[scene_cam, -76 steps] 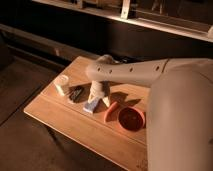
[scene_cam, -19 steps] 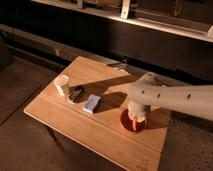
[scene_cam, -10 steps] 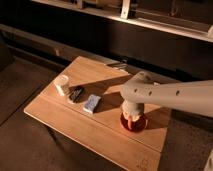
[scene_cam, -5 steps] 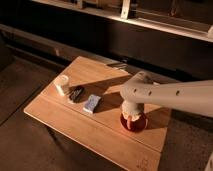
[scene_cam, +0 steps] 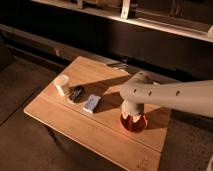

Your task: Place the pepper in the ceramic bowl

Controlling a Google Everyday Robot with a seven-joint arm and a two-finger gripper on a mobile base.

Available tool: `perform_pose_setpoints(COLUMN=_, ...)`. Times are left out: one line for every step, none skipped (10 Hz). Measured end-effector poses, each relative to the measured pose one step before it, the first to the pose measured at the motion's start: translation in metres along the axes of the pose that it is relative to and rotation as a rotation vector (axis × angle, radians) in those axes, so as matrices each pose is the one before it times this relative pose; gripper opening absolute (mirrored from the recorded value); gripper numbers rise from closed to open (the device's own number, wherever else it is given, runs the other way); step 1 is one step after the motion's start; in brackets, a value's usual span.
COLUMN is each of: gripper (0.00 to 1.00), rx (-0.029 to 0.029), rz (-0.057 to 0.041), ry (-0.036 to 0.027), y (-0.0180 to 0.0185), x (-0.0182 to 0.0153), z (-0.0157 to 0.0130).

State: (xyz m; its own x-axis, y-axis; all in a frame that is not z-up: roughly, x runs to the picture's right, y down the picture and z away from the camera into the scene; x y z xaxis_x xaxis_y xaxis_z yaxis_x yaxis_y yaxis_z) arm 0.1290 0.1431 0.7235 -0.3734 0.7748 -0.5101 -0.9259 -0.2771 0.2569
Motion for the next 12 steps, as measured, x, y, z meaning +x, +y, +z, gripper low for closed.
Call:
perform_pose_setpoints(gripper=0.58, rx=0.00123, rz=-0.00444, ry=-0.00904, y=0.002, x=-0.00036, z=-0.00558)
perform_pose_setpoints(gripper=0.58, rx=0.002, rz=-0.00552, ry=-0.01159, y=0.00225, x=-0.00059, z=-0.00693)
perform_pose_setpoints(gripper=0.58, rx=0.00471, rz=-0.0063, ry=-0.01365, y=0.00228, x=-0.00005, z=-0.00914)
perform_pose_setpoints(gripper=0.58, rx=0.00411, rz=-0.00543, ry=-0.01184, y=0.00214, x=0.00012, z=-0.00778)
perform_pose_setpoints(gripper=0.58, rx=0.00675, rz=-0.00817, ry=-0.01471, y=0.00315, x=0.00042, z=-0.00976)
perform_pose_setpoints(gripper=0.58, rx=0.00445, rz=-0.00766, ry=-0.01224, y=0.00392, x=0.00047, z=-0.0079)
perform_pose_setpoints(gripper=0.58, rx=0.00382, rz=-0.00567, ry=-0.00756, y=0.00304, x=0.00071, z=-0.00527)
perform_pose_setpoints(gripper=0.58, rx=0.00717, rz=-0.00739, ry=-0.01064, y=0.00419, x=0.00107, z=-0.00749)
perform_pose_setpoints(gripper=0.58, rx=0.00578, rz=-0.00396, ry=-0.00819, y=0.00263, x=0.00074, z=-0.00557)
perform_pose_setpoints(gripper=0.62, rx=0.00608, rz=-0.0037, ry=-0.01084, y=0.00352, x=0.00066, z=-0.00667)
perform_pose_setpoints(gripper=0.72, rx=0.00376, rz=-0.00553, ry=-0.01216, y=0.00474, x=0.00047, z=-0.00611)
perform_pose_setpoints(gripper=0.76, rx=-0.00111, rz=-0.00505, ry=0.00096, y=0.00224, x=0.00127, z=0.00008)
